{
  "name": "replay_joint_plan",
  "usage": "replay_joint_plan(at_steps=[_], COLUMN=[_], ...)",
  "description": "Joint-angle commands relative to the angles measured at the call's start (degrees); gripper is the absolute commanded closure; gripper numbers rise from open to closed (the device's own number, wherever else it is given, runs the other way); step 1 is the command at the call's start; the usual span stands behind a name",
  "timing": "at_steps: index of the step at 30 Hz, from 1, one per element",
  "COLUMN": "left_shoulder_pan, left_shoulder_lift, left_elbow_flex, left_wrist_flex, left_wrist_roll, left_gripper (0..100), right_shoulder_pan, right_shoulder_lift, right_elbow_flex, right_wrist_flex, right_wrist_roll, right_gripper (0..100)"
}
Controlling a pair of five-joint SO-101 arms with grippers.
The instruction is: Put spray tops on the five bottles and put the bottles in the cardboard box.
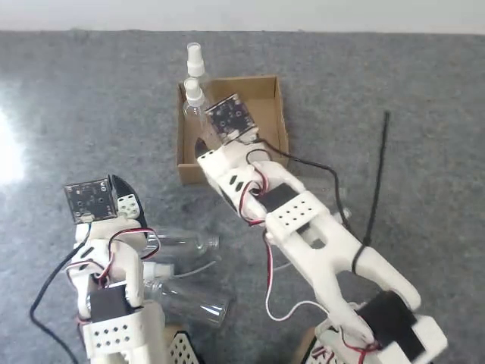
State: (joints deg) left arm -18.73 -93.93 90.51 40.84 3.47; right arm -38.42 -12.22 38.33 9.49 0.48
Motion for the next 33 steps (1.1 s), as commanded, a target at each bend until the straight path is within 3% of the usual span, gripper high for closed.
replay_joint_plan(at_steps=[1, 21, 26, 33], left_shoulder_pan=[-0.18, -0.18, -0.18, -0.18], left_shoulder_lift=[-0.70, -0.70, -0.70, -0.70], left_elbow_flex=[-0.57, -0.57, -0.57, -0.57], left_wrist_flex=[-1.67, -1.67, -1.67, -1.67], left_wrist_roll=[-0.44, -0.44, -0.44, -0.44], left_gripper=[99, 99, 99, 99], right_shoulder_pan=[1.80, 3.21, 7.25, 11.74], right_shoulder_lift=[-6.29, -22.29, -24.84, -28.70], right_elbow_flex=[-0.70, -0.44, -0.53, -3.87], right_wrist_flex=[2.15, 35.82, 41.27, 47.43], right_wrist_roll=[-0.18, -0.44, -0.62, -6.51], right_gripper=[82.4, 83.2, 82.9, 82.8])
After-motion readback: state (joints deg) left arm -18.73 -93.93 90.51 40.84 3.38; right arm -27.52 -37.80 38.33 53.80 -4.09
